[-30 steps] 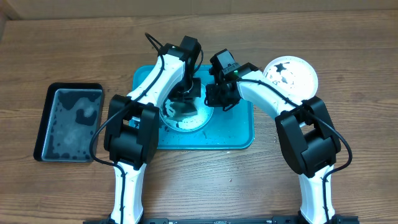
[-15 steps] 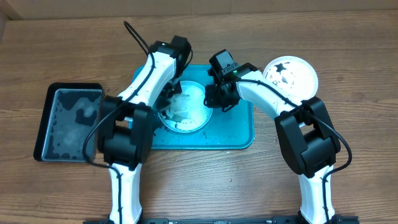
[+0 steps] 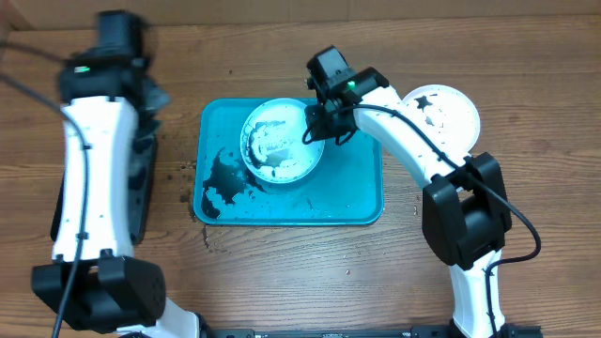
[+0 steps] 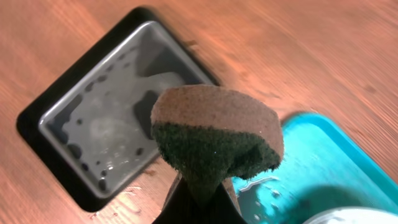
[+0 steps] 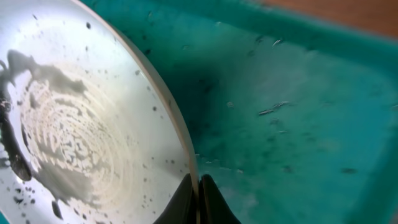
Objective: Clean dirty plates on tray and stack at the side
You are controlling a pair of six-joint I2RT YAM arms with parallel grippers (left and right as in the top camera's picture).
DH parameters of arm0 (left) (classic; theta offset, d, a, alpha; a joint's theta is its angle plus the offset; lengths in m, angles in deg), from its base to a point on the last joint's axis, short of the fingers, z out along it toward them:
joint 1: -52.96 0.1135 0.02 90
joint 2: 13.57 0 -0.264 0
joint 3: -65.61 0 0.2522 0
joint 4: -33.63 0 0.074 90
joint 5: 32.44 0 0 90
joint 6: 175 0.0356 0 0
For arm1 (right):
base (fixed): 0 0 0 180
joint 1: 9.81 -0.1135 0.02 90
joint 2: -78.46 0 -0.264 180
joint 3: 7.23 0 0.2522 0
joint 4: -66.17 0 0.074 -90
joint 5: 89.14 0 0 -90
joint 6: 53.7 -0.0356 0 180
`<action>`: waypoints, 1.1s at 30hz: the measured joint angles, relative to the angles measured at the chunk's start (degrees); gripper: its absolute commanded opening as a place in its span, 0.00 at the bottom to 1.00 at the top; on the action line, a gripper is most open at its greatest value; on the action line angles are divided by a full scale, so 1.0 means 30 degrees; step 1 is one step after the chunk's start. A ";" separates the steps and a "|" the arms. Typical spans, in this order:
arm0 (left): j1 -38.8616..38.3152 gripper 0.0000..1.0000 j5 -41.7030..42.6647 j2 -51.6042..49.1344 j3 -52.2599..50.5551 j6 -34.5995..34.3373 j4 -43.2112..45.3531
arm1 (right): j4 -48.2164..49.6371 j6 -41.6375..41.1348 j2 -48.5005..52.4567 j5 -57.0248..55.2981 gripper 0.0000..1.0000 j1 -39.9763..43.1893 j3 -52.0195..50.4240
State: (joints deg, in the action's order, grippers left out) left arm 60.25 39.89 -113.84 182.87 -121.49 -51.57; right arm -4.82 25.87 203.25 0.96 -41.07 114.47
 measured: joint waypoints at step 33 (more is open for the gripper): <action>0.7570 0.04 0.6047 -0.2965 -0.0029 0.1348 -0.0481 | 0.5231 1.5839 -0.0007 -2.3343 0.04 -0.8699 0.2142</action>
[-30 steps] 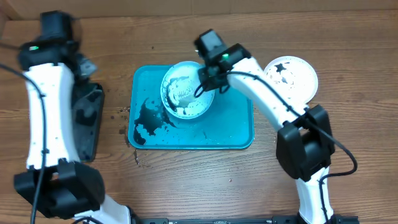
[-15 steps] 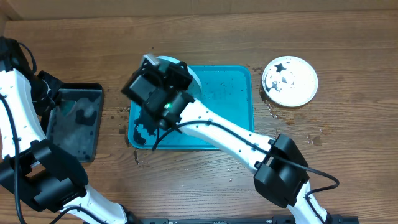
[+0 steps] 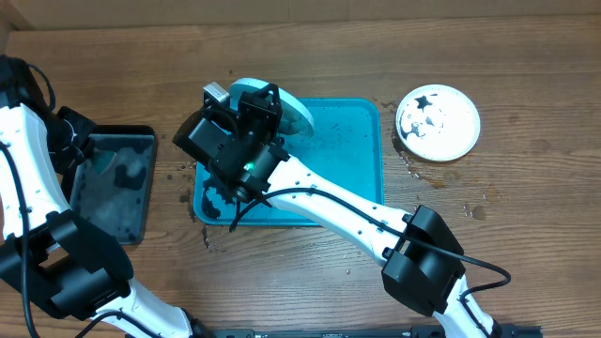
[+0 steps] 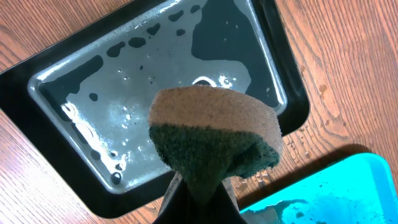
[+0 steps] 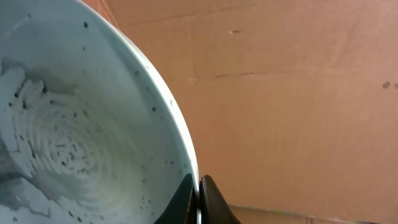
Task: Clean dirty plates on tray and stack at the side
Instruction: 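Lift the white plate off the tray with the right gripper, then carry the white plate right and lower it onto the plate stack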
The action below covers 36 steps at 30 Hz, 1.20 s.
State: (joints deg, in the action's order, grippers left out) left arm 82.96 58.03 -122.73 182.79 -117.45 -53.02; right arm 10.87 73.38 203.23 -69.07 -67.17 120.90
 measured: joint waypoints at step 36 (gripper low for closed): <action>-0.0641 0.04 0.0138 0.0000 0.0000 0.0022 0.0386 | -1.2575 -1.8294 -0.2426 2.0764 0.04 1.9591 -0.0007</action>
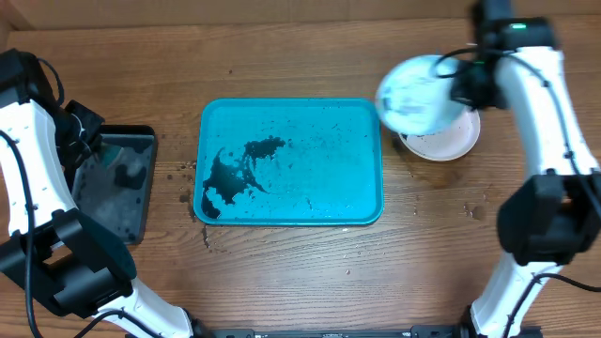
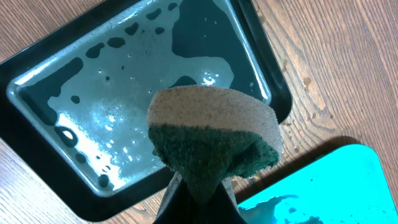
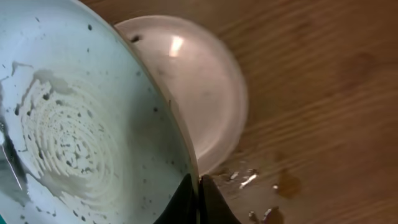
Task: Clean dirty plates on tray and stack at the side
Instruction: 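Carry the white plate right and lower it onto the plate stack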
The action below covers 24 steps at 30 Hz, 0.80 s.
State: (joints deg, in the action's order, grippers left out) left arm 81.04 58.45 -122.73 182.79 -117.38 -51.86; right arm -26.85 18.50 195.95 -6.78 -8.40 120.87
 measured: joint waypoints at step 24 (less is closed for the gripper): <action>-0.0656 0.04 0.0000 0.0000 0.0000 0.0350 0.0685 | 0.2229 -0.0022 -0.0007 0.5508 0.82 0.3104 -0.4430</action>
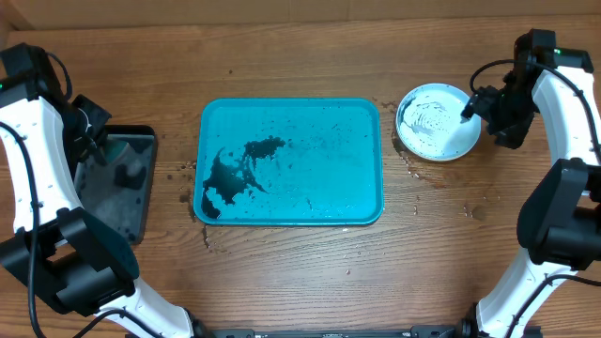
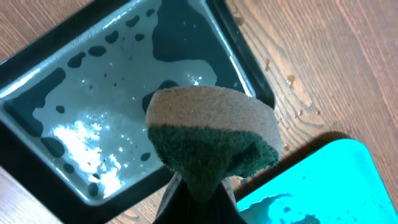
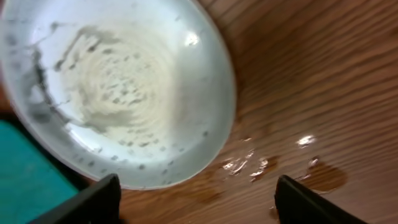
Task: Clean dirty plates on tray and stack at the side
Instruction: 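Carry the white plate right and lower it onto the plate stack, then open the right gripper and lift it off the stacked plates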
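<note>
The turquoise tray (image 1: 357, 202) lies mid-table, smeared with dark dirt and holding no plate. At the right side a white plate (image 1: 437, 122) with grey smears lies on the plate stack; the right wrist view shows the plate (image 3: 118, 87) flat below. My right gripper (image 3: 196, 199) is open, wide apart, just right of the stack (image 1: 484, 105). My left gripper (image 2: 199, 193) is shut on a green-and-tan sponge (image 2: 211, 140), hovering over the black water tray's (image 2: 37, 90) corner.
The black tray of soapy water (image 1: 117, 183) sits at the table's left edge. Water drops (image 3: 249, 165) wet the wood beside the stack. A cardboard wall runs along the far edge.
My right gripper let go of the plate, which now lies on the stack at the right. The gripper stands open beside it. The left gripper with the sponge shifted slightly over the black tray.
My right gripper first held the plate's rim on the turquoise tray. It then had the plate raised and tilted over the tray's left part, later above the stack at the right. Now the plate rests there, released. The left gripper held the sponge near the black tray throughout.
</note>
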You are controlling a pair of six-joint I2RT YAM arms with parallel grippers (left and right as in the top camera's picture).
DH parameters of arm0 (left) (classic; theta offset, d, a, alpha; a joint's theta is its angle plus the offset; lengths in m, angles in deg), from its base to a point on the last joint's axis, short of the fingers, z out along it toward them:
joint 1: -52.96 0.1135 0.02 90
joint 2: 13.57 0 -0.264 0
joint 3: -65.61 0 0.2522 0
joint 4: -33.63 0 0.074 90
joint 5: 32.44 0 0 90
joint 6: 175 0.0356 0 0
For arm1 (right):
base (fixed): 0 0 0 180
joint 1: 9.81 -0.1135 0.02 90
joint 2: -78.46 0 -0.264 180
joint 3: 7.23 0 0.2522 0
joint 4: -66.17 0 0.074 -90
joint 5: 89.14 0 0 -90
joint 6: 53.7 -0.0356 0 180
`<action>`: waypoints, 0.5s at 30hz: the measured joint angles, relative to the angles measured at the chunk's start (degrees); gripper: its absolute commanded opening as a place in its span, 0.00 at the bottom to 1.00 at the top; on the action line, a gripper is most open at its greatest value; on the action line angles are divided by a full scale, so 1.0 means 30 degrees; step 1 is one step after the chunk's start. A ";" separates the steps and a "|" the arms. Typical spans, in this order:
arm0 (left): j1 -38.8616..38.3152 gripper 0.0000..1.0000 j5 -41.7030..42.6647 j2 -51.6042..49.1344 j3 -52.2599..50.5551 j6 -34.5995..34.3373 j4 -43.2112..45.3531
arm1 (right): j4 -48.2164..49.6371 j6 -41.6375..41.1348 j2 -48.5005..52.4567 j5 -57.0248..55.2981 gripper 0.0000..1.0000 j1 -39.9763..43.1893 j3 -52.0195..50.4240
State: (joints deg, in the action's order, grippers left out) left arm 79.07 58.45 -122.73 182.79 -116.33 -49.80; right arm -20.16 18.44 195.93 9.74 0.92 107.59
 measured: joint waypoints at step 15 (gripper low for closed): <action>0.0772 0.04 -0.0648 -0.0022 -0.5085 -0.0022 0.5056 | 0.1698 0.1333 0.0000 0.4903 0.91 -0.4517 0.0000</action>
State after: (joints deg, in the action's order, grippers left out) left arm 81.39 56.50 -122.80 167.53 -116.40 -34.63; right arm -15.07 22.44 195.93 24.45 -12.64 107.59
